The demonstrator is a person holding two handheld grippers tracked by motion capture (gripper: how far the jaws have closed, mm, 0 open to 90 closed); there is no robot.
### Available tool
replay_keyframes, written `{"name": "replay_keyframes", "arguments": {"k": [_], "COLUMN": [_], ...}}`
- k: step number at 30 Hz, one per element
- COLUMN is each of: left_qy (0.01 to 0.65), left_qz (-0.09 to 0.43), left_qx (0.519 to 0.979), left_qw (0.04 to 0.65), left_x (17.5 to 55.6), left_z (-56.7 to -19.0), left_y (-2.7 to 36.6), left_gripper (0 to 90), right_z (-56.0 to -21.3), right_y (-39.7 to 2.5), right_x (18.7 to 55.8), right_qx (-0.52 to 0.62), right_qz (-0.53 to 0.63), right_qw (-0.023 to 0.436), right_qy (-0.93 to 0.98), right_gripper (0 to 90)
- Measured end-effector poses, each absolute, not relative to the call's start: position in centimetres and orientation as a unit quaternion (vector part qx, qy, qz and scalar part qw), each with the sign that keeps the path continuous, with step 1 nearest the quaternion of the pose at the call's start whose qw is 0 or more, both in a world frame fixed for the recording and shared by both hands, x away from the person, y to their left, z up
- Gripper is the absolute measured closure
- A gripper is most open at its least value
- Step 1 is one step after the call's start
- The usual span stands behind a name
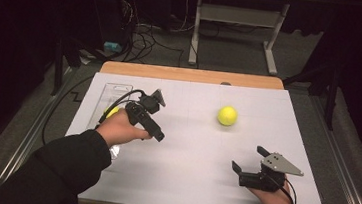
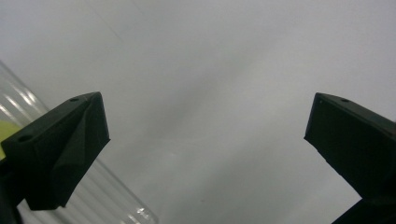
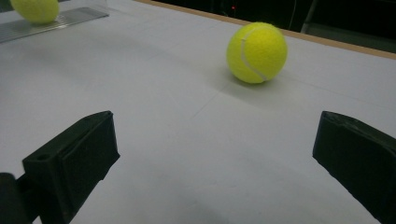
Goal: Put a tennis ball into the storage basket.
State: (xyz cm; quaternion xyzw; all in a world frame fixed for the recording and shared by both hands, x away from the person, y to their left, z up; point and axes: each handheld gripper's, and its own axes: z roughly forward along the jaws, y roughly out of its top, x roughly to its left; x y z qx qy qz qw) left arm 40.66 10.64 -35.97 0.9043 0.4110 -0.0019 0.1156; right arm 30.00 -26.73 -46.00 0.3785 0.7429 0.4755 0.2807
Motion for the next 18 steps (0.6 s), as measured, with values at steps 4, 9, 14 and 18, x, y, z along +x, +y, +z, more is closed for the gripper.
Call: {"name": "replay_keyframes", "arguments": {"k": [4,9,14,18], "left_qy": [0.408,0.401,0.394,0.393], "left_qz": [-0.005,-0.011,-0.014,-0.013], "left_qx": [0.906,0.911,0.913,0.914], "left_qw": [0.110,0.097,0.099,0.096], "left_x": [40.2,40.0,39.5,39.3], "left_z": [-36.9,-37.5,-37.6,-37.8], "left_y": [10.2,10.1,9.9,9.7], "left_gripper": [0.5,0.5,0.5,0.5], "right_z": [-45.8,-45.4,-45.6,-45.8], "right_y": [-26.8,-26.4,-25.6,-24.9], "right_x": [30.6,32.0,34.0,35.5], "right_qx": [0.388,0.399,0.412,0.417], "right_qz": [0.476,0.468,0.452,0.443], "right_qw": [0.287,0.294,0.300,0.302], "right_qy": [0.735,0.732,0.732,0.734], "right_gripper": [0.0,0.0,0.0,0.0]}}
